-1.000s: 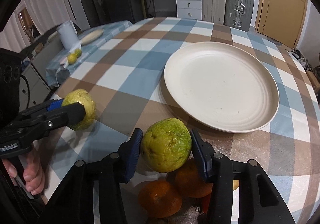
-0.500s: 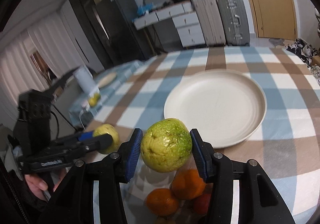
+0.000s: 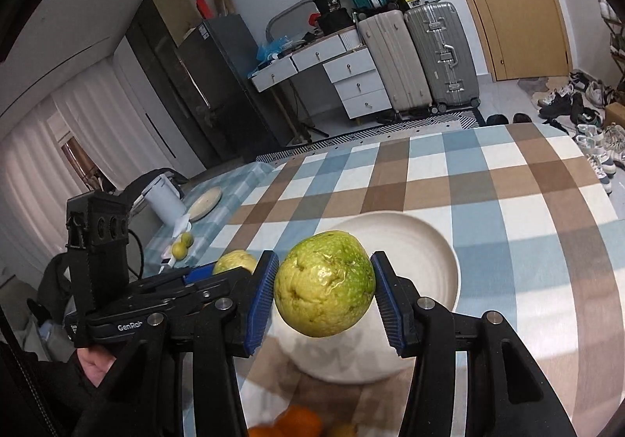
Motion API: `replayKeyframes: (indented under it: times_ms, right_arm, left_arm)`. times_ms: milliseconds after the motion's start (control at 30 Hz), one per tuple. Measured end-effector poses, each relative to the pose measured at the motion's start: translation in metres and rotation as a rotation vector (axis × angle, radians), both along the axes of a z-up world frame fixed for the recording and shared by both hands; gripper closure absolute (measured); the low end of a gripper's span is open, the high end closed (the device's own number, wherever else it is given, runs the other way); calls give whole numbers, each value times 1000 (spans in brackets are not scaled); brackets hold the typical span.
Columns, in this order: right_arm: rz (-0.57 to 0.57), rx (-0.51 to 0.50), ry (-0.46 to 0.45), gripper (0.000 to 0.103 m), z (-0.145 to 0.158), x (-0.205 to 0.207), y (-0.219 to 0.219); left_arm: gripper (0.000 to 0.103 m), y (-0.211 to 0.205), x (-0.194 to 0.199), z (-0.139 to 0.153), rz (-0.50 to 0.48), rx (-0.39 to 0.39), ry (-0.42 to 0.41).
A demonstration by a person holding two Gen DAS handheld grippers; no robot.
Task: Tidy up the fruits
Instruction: 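Carry both citrus fruits onto the cream plate and lower them, then open both grippers and lift them away from the plate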
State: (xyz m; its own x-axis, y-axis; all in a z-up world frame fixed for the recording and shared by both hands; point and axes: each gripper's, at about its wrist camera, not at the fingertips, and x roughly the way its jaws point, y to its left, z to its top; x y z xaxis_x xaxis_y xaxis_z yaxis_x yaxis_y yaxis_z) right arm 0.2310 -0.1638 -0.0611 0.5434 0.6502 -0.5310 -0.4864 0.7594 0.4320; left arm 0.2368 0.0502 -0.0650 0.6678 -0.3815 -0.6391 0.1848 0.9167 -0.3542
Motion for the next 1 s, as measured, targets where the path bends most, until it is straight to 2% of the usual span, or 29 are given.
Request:
replayKeyframes:
  times_ms: [167,367,467,533,800,933,967,1000]
  right_arm:
    - [0,43,77,54,-20,43,1]
    - [11,68,142,54,-43,80,9]
    - [4,68,176,53,-55,93,11]
    - [-7,71,205,53,-63,102,11]
    - [-17,74,243,53,-75,112,14]
    - [-40,79,248,49,-74,113,14]
    - [-38,86,246,43,-73,112,15]
    - [-36,87,241,32,-71,111,15]
  left_arm:
    - [58,-6,47,-18,-15,-44,66]
    - [58,-12,85,-37,-19,-34,80]
    - [58,-15,97,-44,-32,-31,92]
    - [58,-14,105,-51,-36,-55,117]
    - [58,-14,117,-65,-20,-76,136]
    - [58,-14,117,-64,-21,-76,123]
    - [56,-15,116,-63,-20,-72,120]
    - [48,-15,116,-63,-18,-66,116]
